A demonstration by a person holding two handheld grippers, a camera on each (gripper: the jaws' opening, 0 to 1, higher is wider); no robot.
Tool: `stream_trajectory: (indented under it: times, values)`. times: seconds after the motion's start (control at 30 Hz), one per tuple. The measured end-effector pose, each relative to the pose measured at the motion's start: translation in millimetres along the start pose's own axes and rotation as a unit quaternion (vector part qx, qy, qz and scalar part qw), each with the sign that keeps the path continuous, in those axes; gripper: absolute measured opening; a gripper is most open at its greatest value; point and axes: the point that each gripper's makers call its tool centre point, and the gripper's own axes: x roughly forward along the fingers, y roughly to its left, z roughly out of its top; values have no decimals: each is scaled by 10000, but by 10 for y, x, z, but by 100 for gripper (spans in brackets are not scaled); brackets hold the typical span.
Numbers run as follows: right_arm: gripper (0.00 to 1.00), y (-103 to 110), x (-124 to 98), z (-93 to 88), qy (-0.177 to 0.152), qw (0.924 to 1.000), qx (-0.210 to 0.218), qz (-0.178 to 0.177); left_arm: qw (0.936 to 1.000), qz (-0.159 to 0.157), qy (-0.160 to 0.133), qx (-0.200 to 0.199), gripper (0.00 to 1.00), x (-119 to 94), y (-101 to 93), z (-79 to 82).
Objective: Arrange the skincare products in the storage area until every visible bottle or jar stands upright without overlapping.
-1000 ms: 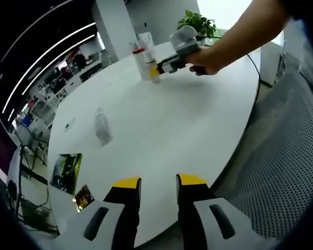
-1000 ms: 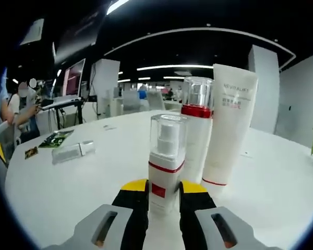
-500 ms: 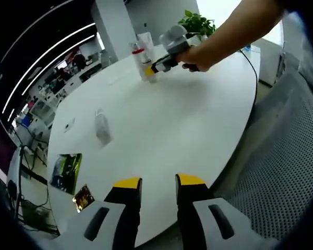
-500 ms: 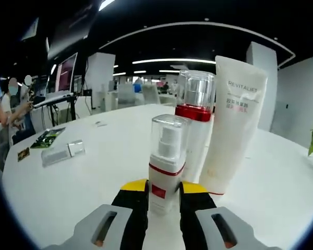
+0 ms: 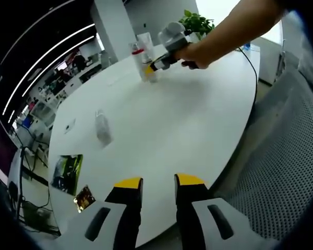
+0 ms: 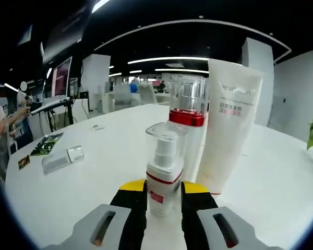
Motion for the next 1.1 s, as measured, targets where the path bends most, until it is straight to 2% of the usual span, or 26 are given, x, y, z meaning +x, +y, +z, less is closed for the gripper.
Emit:
stream_trajectory:
  times: [0.2,0.4,0.7,1.1]
  values:
    - [20,13,-30,-58,100,9996,253,-82,10000,11,26,29,19,-4,6,-8]
    - [14,8,-33,-142,267,9990,325,-177,10000,27,6,43,18,-4,10,-4]
    - [12,-59,-3,-120,316,9987,355,-182,10000,56,6,55,17,-10,22,-4]
    - [12,-69,-6,-117,352,9964,684,-370,9999,86,19,89,16,-13,36,-10]
